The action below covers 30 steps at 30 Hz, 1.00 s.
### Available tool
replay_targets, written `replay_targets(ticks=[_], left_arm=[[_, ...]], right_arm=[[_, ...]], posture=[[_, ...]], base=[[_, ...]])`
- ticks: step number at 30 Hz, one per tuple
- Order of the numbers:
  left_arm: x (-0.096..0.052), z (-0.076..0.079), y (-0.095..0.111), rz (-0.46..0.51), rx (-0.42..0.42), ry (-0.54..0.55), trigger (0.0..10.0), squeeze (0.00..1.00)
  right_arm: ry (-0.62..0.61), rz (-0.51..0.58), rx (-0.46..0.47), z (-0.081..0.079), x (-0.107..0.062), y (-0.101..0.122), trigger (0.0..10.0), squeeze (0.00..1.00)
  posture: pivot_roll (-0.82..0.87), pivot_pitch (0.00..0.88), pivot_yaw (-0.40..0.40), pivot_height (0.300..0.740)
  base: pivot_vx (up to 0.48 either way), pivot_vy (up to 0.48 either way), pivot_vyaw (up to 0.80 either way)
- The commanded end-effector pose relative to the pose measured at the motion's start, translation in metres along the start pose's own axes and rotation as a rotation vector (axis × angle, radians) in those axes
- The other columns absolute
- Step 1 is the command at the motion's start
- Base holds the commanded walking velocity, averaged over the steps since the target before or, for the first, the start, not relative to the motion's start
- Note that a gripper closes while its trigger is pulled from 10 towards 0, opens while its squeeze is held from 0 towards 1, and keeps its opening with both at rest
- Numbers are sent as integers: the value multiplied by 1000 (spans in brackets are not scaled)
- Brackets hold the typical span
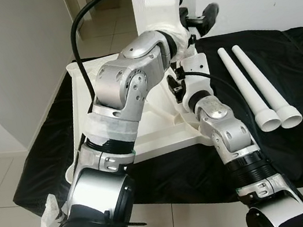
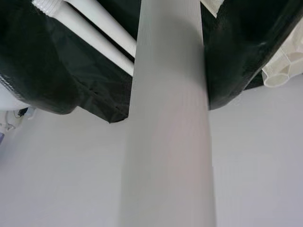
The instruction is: Building children table
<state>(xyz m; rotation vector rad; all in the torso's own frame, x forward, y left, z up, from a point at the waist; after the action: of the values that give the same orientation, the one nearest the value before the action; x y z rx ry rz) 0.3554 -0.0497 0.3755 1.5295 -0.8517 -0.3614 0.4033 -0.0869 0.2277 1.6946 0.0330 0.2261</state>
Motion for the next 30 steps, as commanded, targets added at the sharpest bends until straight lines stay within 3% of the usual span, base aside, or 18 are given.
replay_targets(ticks=[1,5,6,12,14,19,21,23,30], left_arm=[[-2,17,7,51,11,-140,10000,0],[-3,19,10,74,-2,-144,10000,0],[-4,18,11,94,-1,-130,10000,0],[-6,16,12,107,-9,-109,10000,0],[-9,8,11,126,-64,-80,10000,0],[-14,1,12,148,-92,-55,10000,0],[-22,-12,8,164,-109,-11,10000,0],[-30,-23,4,175,-102,39,10000,0],[-50,-40,-22,152,-22,119,10000,0]], right_arm=[[-15,1,15,1,1,2,10000,0],[-41,11,30,7,0,4,10000,0],[-83,21,51,15,-2,5,10000,0],[-115,31,66,22,-3,7,10000,0],[-161,46,85,34,-5,9,10000,0],[-185,52,92,41,-8,9,10000,0],[-182,63,76,45,-12,9,10000,0],[-175,75,59,46,-16,9,10000,0],[-179,91,79,49,-25,7,10000,0]], posture=[[-93,13,97,740],[-93,10,92,740],[-97,14,83,740],[-98,9,78,740],[-94,14,71,740],[-87,21,68,740],[-75,29,67,740],[-74,34,67,740],[-78,42,71,740]], base=[[0,0,0],[0,0,0],[0,0,0],[0,0,0],[0,0,0],[0,0,0],[0,0,0],[0,0,0],[0,0,0]])
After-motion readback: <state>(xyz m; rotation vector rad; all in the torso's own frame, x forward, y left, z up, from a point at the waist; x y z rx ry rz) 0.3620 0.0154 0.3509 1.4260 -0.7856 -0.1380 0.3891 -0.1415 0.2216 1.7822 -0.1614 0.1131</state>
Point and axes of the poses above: a point about 5 cm out from each wrist's last joint towards the gripper, its own x axis pointing out of the wrist towards the gripper, its own y axis along the axis of the wrist's last joint, z = x × y, the point moved 5 cm from there along x, pointing out of the wrist towards the gripper, and after that the axes turned 12 degrees about x, right-handed, at the moved point
